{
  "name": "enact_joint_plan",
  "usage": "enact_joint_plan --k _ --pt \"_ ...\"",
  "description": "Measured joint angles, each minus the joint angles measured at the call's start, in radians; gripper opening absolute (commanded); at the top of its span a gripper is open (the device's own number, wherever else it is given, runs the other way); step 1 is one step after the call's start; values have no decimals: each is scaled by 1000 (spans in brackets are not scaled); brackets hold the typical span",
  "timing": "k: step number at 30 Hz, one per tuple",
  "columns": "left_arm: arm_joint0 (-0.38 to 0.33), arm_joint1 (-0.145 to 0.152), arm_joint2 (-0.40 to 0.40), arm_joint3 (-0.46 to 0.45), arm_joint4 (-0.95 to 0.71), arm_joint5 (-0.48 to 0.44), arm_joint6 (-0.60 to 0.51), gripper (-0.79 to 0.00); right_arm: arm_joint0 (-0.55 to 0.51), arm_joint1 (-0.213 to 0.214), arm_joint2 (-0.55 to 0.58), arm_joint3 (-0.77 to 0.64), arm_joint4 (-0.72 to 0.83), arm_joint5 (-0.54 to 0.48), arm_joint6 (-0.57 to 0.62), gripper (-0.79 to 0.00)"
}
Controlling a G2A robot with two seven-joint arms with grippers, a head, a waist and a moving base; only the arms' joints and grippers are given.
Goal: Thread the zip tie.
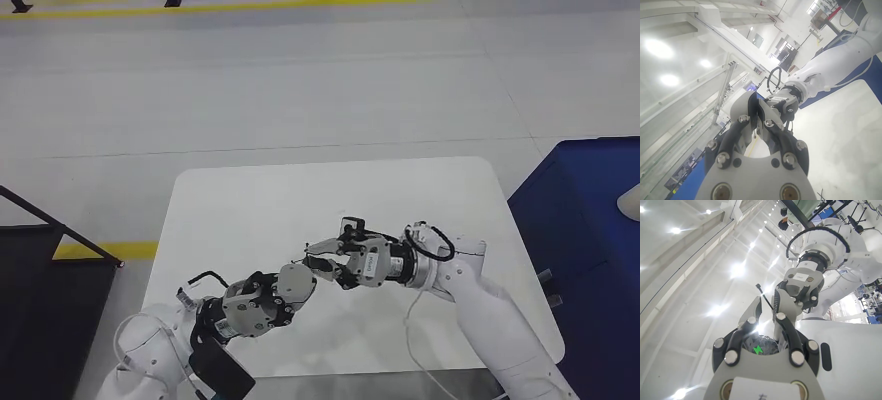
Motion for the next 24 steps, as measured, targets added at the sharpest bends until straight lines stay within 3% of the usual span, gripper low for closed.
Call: enact_joint_plan --k 11,15,24 --pt "9 11 7 -9 -14 -8 -16 -785 -5 7 -13 -4 -77 -30 17 -686" --pt "9 14 12 -12 -13 -6 -19 -785 -7 9 -15 -4 -95 -35 25 -711" --pt "4 22 15 -3 -15 3 -44 -785 -7 13 -17 -3 -104 -41 35 -662"
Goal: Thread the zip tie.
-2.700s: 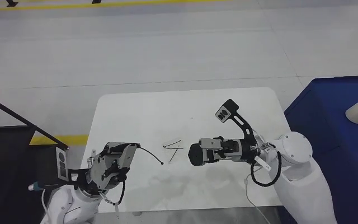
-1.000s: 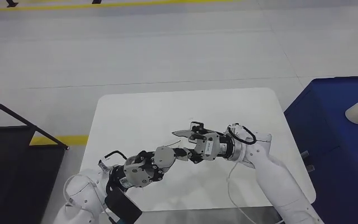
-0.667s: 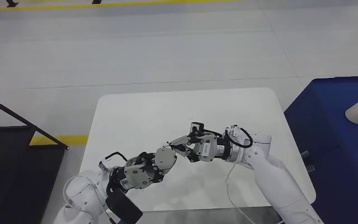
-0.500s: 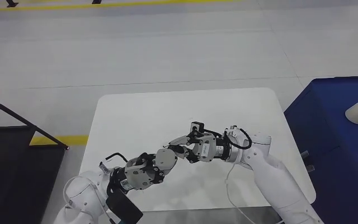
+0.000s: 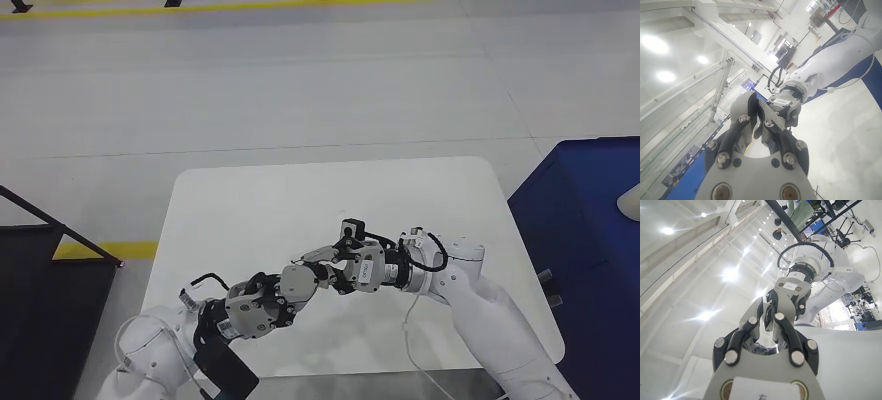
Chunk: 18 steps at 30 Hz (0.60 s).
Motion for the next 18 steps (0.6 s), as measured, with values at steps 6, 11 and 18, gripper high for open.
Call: enact_joint_plan --k 6,11,18 --pt "-4 4 6 4 9 9 -14 -785 1 3 1 1 -2 0 2 -690" --pt "-5 9 7 6 14 15 -21 -785 -1 5 4 1 -1 -3 5 -717" --pt "-9 14 6 9 10 23 -29 -785 0 7 6 2 1 -4 6 -720"
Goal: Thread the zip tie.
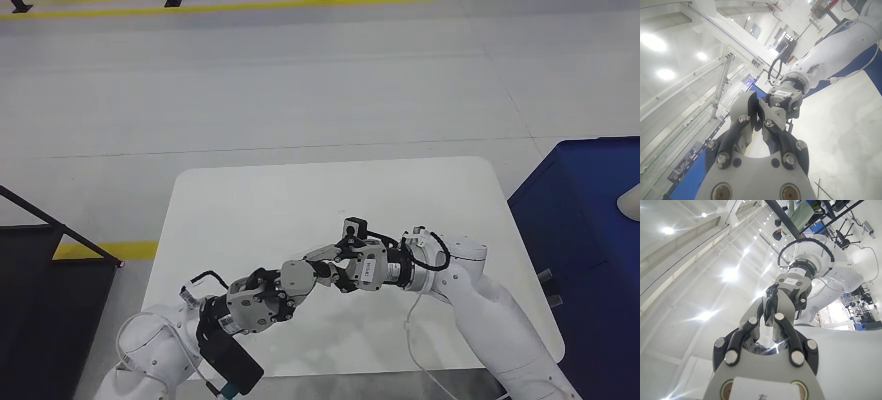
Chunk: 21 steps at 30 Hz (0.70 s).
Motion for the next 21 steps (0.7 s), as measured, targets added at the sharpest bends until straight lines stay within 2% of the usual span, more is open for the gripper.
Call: enact_joint_plan --k 4,12,13,14,21 --pt "2 3 2 -2 1 2 0 -785 -2 2 -1 -5 -1 0 3 -785" --pt "13 10 7 -13 -1 -4 4 -770 -10 6 1 -22 -6 -3 10 -785" --pt "14 11 7 -15 -2 -4 4 -40 -10 6 1 -23 -9 -6 10 -785" --pt "15 11 6 -16 -4 -3 5 0 -10 7 2 -25 -13 -10 11 -785" --pt "37 18 -34 -35 -51 28 40 0 -2 13 31 -9 -101 -118 37 -785"
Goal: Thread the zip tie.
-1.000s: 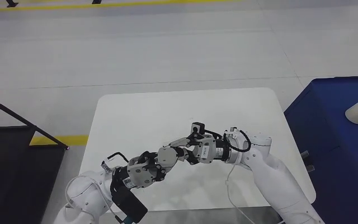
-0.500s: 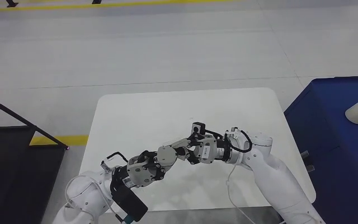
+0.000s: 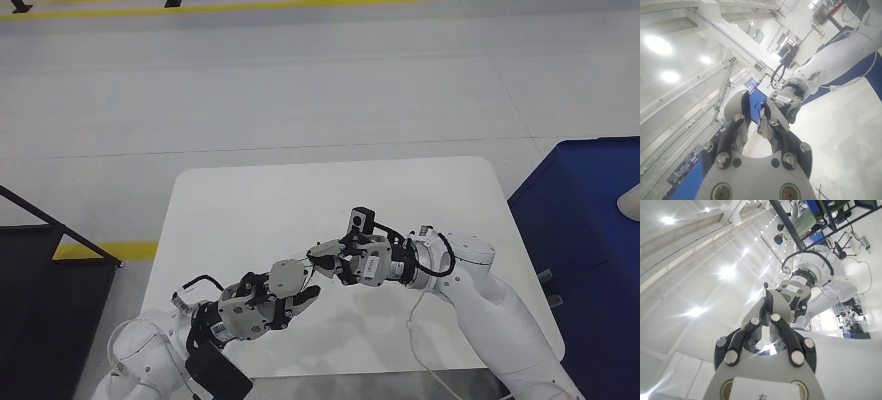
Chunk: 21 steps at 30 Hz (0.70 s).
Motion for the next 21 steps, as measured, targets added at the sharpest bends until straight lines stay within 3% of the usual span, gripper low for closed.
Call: enact_joint_plan --k 6,14,21 --pt "39 2 -37 18 -206 -24 84 0 6 8 81 16 -28 -138 28 -785" --pt "38 2 -37 17 -143 -23 77 0 9 10 80 10 -40 -122 33 -785" --pt "30 24 -36 4 4 -185 81 0 55 67 187 15 -437 -65 203 -785"
